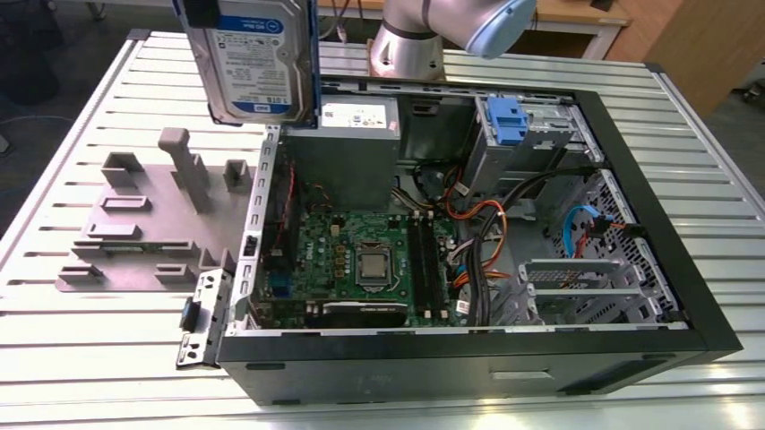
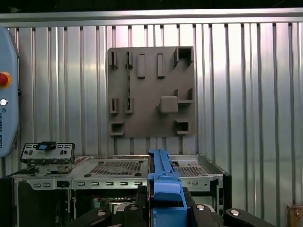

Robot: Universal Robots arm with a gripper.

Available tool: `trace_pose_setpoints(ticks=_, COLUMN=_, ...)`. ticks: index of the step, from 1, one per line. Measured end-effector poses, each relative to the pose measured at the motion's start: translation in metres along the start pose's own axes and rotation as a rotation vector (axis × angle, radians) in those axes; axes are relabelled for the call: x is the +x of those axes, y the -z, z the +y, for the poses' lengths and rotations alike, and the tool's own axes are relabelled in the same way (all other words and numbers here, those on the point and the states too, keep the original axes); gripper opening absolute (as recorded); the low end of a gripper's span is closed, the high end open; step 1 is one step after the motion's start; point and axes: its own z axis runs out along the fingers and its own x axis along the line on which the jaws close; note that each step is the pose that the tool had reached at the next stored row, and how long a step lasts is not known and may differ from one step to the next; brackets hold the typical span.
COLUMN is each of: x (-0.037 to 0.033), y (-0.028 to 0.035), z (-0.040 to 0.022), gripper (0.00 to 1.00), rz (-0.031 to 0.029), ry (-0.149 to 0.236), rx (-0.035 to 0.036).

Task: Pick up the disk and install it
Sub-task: 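Pick up the disk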

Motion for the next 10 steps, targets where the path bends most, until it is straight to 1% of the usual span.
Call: trace_pose_setpoints(ticks=10, x=-0.0005, y=-0.0001, z=-0.0128, gripper=0.36, rz=0.0, ry=-0.001, rx=0.0)
